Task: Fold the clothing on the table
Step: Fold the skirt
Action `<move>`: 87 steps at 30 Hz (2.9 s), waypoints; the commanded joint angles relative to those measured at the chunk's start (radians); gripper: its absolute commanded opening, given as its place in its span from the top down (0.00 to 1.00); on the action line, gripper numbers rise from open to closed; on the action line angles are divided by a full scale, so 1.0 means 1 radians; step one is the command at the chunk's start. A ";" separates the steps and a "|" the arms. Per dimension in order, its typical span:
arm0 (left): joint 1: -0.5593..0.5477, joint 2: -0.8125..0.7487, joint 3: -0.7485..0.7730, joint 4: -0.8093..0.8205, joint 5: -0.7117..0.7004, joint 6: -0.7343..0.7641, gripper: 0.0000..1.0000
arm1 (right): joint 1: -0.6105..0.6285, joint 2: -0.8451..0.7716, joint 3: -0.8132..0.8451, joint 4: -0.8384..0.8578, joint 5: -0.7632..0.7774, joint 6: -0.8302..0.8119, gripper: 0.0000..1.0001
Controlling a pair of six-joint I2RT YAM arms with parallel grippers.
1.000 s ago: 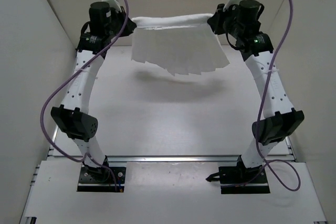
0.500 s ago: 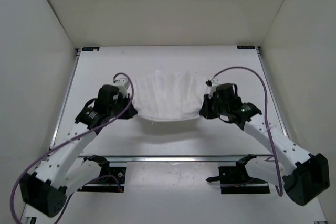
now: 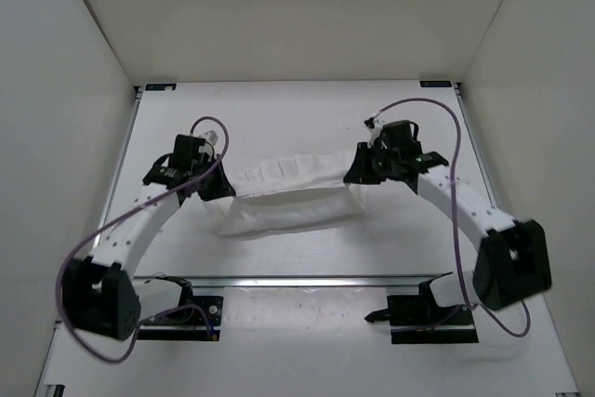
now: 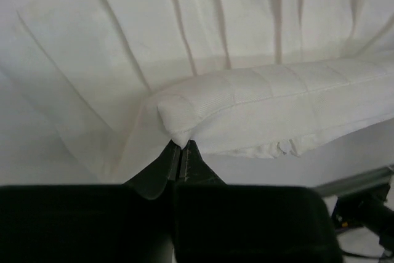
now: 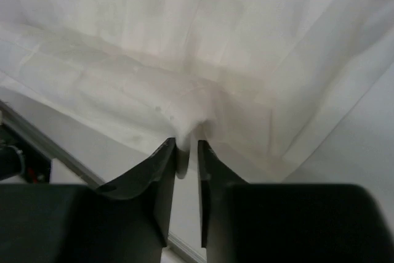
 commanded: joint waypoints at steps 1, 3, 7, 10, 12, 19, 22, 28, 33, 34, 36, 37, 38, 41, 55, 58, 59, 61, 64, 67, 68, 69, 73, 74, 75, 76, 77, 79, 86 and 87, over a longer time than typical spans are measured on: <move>0.070 0.137 0.065 0.164 0.024 -0.024 0.94 | -0.054 0.187 0.142 0.108 -0.043 -0.085 0.80; 0.061 0.245 0.134 0.122 -0.007 -0.023 0.71 | -0.100 0.322 0.289 0.073 -0.095 -0.070 0.41; 0.044 0.209 0.210 0.109 -0.109 -0.004 0.01 | -0.100 0.318 0.354 0.101 -0.015 -0.109 0.06; 0.065 0.108 0.175 0.161 -0.100 -0.012 0.01 | -0.109 0.245 0.320 0.144 -0.003 -0.126 0.02; 0.065 0.065 0.144 0.193 -0.093 -0.010 0.02 | -0.132 0.205 0.291 0.144 -0.014 -0.129 0.07; -0.063 -0.044 -0.060 0.310 0.005 -0.110 0.99 | -0.108 0.077 0.042 0.203 -0.098 -0.110 0.65; -0.113 -0.052 -0.152 0.376 0.023 -0.177 1.00 | -0.102 0.062 -0.038 0.277 -0.176 -0.039 1.00; -0.122 0.000 -0.221 0.447 0.043 -0.196 1.00 | -0.017 0.198 0.017 0.348 -0.260 -0.022 1.00; -0.105 0.017 -0.315 0.457 0.045 -0.213 1.00 | 0.012 0.347 0.050 0.394 -0.356 0.002 1.00; -0.107 0.022 -0.327 0.465 0.043 -0.219 1.00 | 0.017 0.376 0.050 0.406 -0.352 -0.002 1.00; -0.099 0.039 -0.365 0.459 0.052 -0.217 1.00 | 0.023 0.415 0.058 0.405 -0.330 -0.022 1.00; -0.094 0.045 -0.369 0.447 0.043 -0.210 1.00 | 0.027 0.441 0.064 0.398 -0.318 -0.022 1.00; -0.096 0.056 -0.366 0.424 0.039 -0.199 1.00 | 0.021 0.465 0.076 0.394 -0.316 -0.042 1.00; -0.099 0.074 -0.362 0.376 0.003 -0.181 1.00 | -0.008 0.508 0.089 0.383 -0.299 -0.044 1.00; -0.078 -0.025 -0.142 0.203 0.081 -0.114 0.99 | -0.108 0.450 0.221 0.277 -0.194 -0.054 0.92; -0.013 -0.058 -0.161 0.307 0.115 -0.153 0.90 | -0.126 0.364 0.183 0.245 -0.149 -0.070 0.52; -0.004 -0.044 -0.177 0.360 0.141 -0.156 0.91 | -0.138 0.358 0.152 0.236 -0.142 -0.080 0.45; -0.019 -0.007 -0.177 0.378 0.086 -0.148 0.98 | -0.166 0.343 0.118 0.179 -0.114 -0.097 0.33; -0.080 0.072 -0.161 0.370 -0.018 -0.119 1.00 | -0.168 0.318 0.075 0.101 -0.080 -0.128 0.26; -0.081 0.134 -0.195 0.404 -0.006 -0.127 1.00 | -0.138 0.284 -0.001 0.108 -0.030 -0.151 0.20; -0.076 0.146 -0.200 0.414 -0.015 -0.128 1.00 | -0.128 0.280 -0.021 0.112 -0.010 -0.145 0.18; -0.088 0.161 -0.214 0.404 -0.032 -0.130 1.00 | -0.118 0.268 -0.035 0.124 0.000 -0.146 0.15; -0.082 0.200 -0.235 0.407 -0.080 -0.122 1.00 | -0.117 0.274 -0.095 0.191 -0.039 -0.108 0.11; -0.081 0.201 -0.250 0.414 -0.084 -0.134 1.00 | -0.124 0.284 -0.110 0.214 -0.049 -0.097 0.12; -0.067 0.221 -0.263 0.421 -0.083 -0.135 1.00 | -0.129 0.287 -0.108 0.220 -0.062 -0.091 0.11; -0.065 0.230 -0.264 0.418 -0.075 -0.135 1.00 | -0.131 0.306 -0.108 0.234 -0.066 -0.085 0.12; -0.067 0.252 -0.263 0.401 -0.075 -0.127 1.00 | -0.125 0.303 -0.105 0.246 -0.071 -0.079 0.11; -0.085 0.283 -0.249 0.384 -0.101 -0.118 1.00 | -0.117 0.317 -0.100 0.262 -0.088 -0.068 0.11; -0.093 0.379 -0.237 0.373 -0.112 -0.116 1.00 | -0.074 0.387 -0.060 0.282 -0.089 -0.062 0.14; -0.093 0.387 -0.235 0.369 -0.098 -0.121 1.00 | -0.062 0.390 -0.052 0.282 -0.085 -0.060 0.16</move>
